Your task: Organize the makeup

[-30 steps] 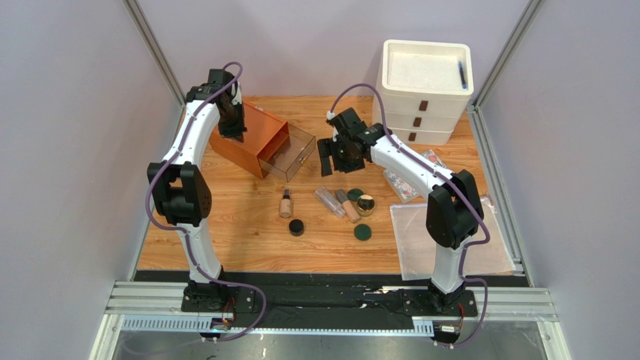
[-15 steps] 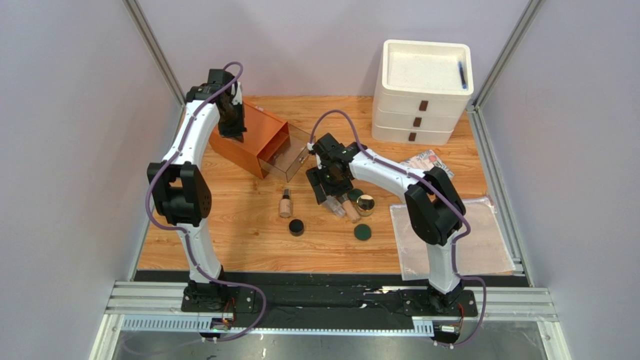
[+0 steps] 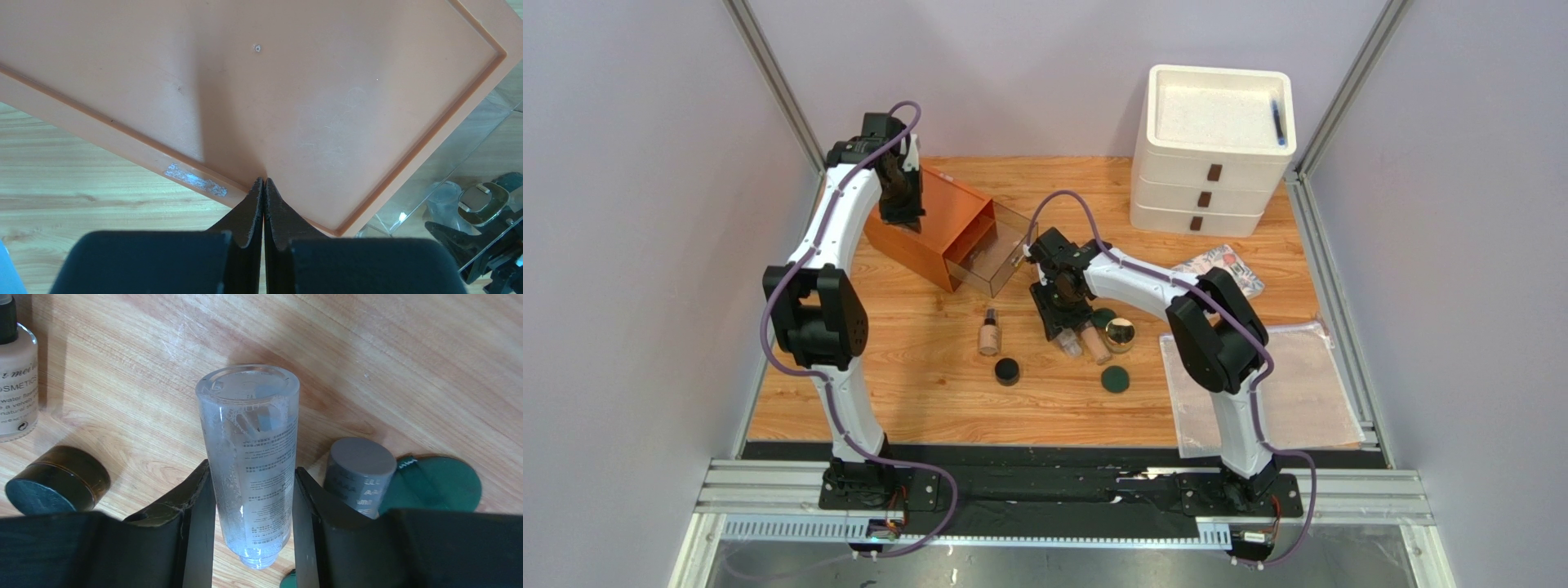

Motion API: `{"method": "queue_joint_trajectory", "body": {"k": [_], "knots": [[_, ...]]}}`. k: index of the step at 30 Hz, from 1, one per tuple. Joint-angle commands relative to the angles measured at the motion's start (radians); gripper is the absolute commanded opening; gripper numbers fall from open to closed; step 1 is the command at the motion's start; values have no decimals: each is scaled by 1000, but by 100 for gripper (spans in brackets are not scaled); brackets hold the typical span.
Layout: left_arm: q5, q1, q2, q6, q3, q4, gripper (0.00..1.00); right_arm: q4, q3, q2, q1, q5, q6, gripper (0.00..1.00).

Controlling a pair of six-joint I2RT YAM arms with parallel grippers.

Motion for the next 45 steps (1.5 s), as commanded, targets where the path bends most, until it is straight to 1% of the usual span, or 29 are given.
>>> {"method": "queue_joint_trajectory", "body": {"k": [1,4,6,9,13,15,17,18,19,20,21,24,27,29,34,38,41,42,43,44,45], "knots": [[7,5,24,18,-35,-39,0,20,-8,-115,13,49,-44,0],[10,5,24,20,-32,-43,0,1,12,-184,16,46,-96,0],[10,5,23,23,-31,-46,0,-4,29,-241,14,17,-136,0],[7,5,20,26,-32,-49,0,24,69,-302,13,-8,-154,0],[-6,5,18,31,-31,-50,0,81,159,-312,8,-22,-130,0],[-7,5,18,31,-31,-49,0,98,254,-286,0,-57,-95,0],[-3,5,20,31,-29,-49,0,102,325,-225,-7,-100,-36,0],[-1,5,20,29,-29,-49,0,108,398,-205,-12,-109,-13,0],[1,5,20,29,-29,-49,0,116,431,-157,-14,-124,11,0],[1,5,20,31,-31,-49,0,121,466,-136,-14,-144,75,0],[1,5,20,31,-31,-49,0,140,516,-111,-17,-153,105,0],[5,5,21,28,-32,-50,0,186,589,-36,-26,-173,250,0],[1,5,18,23,-32,-52,0,234,615,12,-24,-158,338,0],[-7,5,17,22,-32,-50,0,230,647,47,-21,-126,353,0],[-13,5,14,23,-31,-47,0,236,643,90,-24,-57,436,0],[-24,5,15,28,-31,-53,0,243,664,133,-24,-66,482,4],[-26,5,14,28,-31,-53,0,239,670,153,-24,-71,498,10],[-22,5,14,29,-31,-55,0,236,670,155,-24,-65,498,29],[-22,5,14,28,-29,-53,0,231,670,152,-26,-54,499,38],[-18,5,15,28,-25,-58,0,218,670,148,-23,-34,495,44],[-7,5,15,26,-23,-58,0,216,664,144,-23,-26,490,55]]}}
